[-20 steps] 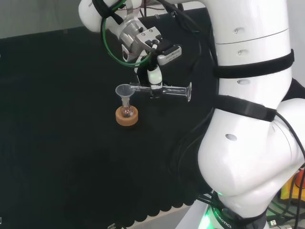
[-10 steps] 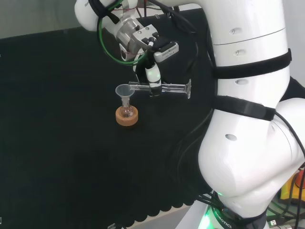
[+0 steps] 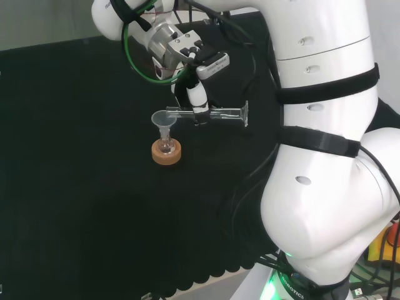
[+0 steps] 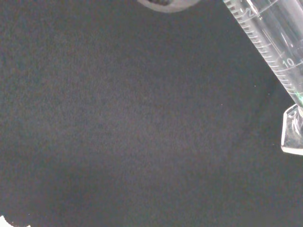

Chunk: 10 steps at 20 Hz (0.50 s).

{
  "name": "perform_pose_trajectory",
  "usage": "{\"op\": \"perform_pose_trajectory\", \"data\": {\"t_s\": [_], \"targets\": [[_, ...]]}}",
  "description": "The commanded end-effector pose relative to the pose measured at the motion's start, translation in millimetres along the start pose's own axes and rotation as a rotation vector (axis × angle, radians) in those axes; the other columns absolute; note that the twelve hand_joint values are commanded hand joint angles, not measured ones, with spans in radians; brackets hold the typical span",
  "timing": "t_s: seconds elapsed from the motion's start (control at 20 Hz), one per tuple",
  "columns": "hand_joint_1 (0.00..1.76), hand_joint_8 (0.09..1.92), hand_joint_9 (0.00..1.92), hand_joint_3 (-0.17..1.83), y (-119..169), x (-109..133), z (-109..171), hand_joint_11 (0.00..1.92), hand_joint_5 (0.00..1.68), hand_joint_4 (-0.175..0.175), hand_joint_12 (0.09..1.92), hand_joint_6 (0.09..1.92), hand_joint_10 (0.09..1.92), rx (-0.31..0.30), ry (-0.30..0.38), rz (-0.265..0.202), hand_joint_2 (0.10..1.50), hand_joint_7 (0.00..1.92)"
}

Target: Pour the water from the graduated cylinder into the round-bottom flask.

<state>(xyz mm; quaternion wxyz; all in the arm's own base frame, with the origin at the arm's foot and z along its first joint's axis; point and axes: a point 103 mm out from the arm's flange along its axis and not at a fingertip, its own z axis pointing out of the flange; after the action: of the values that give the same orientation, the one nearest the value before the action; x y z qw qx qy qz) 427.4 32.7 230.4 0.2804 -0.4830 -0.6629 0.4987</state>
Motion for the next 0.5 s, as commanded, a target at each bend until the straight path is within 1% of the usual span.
{"op": "perform_pose_trajectory", "data": {"t_s": [0.05,0.25,0.5], "targets": [[1.27,0.93,1.55,0.0,-3.1,2.4,-2.2,1.22,1.0,-0.175,0.75,0.95,0.09,0.007,-0.008,0.015,1.09,1.06],[1.27,0.93,1.55,0.0,-3.7,4.0,-3.2,1.22,1.0,-0.175,0.75,0.95,0.09,0.025,-0.016,0.028,1.09,1.06],[1.27,0.93,1.55,0.0,-5.5,3.9,-4.4,1.22,1.0,-0.175,0.75,0.95,0.09,0.029,-0.023,0.043,1.09,1.05]]}}
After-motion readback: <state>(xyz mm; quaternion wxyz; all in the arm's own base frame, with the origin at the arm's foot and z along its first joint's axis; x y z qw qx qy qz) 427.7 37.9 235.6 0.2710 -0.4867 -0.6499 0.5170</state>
